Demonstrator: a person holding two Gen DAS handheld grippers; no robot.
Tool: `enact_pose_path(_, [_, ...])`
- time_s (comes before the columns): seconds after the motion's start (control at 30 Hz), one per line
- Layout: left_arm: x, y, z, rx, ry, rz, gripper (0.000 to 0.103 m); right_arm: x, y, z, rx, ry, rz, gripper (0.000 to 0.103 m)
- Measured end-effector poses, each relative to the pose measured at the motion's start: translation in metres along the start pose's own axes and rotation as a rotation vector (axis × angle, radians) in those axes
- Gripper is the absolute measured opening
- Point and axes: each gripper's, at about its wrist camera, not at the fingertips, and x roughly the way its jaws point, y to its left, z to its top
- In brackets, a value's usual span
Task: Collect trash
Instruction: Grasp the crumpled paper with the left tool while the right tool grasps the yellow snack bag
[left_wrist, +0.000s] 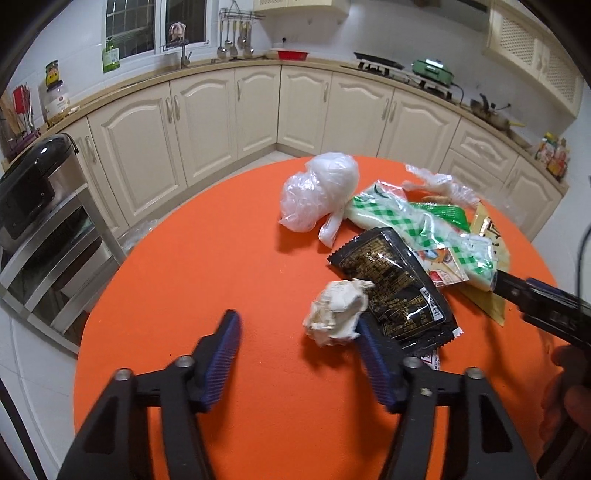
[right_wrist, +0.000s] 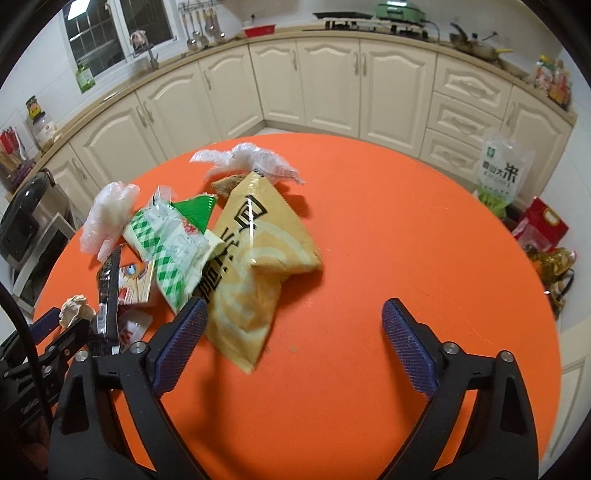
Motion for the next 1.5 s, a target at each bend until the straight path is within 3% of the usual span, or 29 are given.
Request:
enact_pose_path(0.03, [0.004, 0.001, 0.008, 0.002, -0.001, -0.009, 0.05, 0.003, 0.001, 0.002, -0.004, -0.002, 0.005, 0.089])
enact_pose_path(0.07, [0.007, 0.001, 0.008, 0.003, -0.002, -0.016, 0.038, 0.006, 0.003, 0.005, -0.006, -0.001, 0.017, 0.087])
enact_pose_path(0.1, [0.01, 0.002, 0.012, 0.004, -0.002, -0.023, 0.032, 0.008, 0.005, 0.006, -0.011, -0.004, 0.017, 0.086])
enact_pose_path(0.13, [0.013, 0.001, 0.014, 0.005, 0.0, -0.038, 0.024, 0.009, 0.008, 0.008, -0.025, -0.012, 0.033, 0.076])
enact_pose_path(0.17, [0.016, 0.002, 0.018, 0.004, 0.002, -0.048, 0.021, 0.008, 0.012, 0.008, -0.036, -0.017, 0.043, 0.065])
enact_pose_path(0.23, [0.021, 0.003, 0.025, 0.009, -0.007, -0.045, 0.019, 0.009, 0.019, 0.007, -0.058, -0.017, 0.038, 0.056])
enact_pose_path(0.37, [0.017, 0.011, 0.007, -0.008, -0.02, -0.051, 0.017, 0.001, 0.016, -0.002, -0.037, -0.017, 0.089, 0.034])
enact_pose_path(0.67, [-0.016, 0.009, -0.04, -0.02, -0.056, -0.058, 0.017, -0.041, -0.01, -0.027, 0.027, -0.049, 0.099, 0.03])
enact_pose_path(1.0, [-0.091, -0.006, -0.097, 0.0, -0.121, -0.089, 0.017, -0.114, -0.015, -0.057, 0.053, -0.13, 0.13, 0.029])
enact_pose_path(1.5, [-0.21, -0.099, -0.147, 0.171, -0.278, -0.163, 0.017, -0.249, -0.057, -0.116, 0.1, -0.347, 0.158, 0.029])
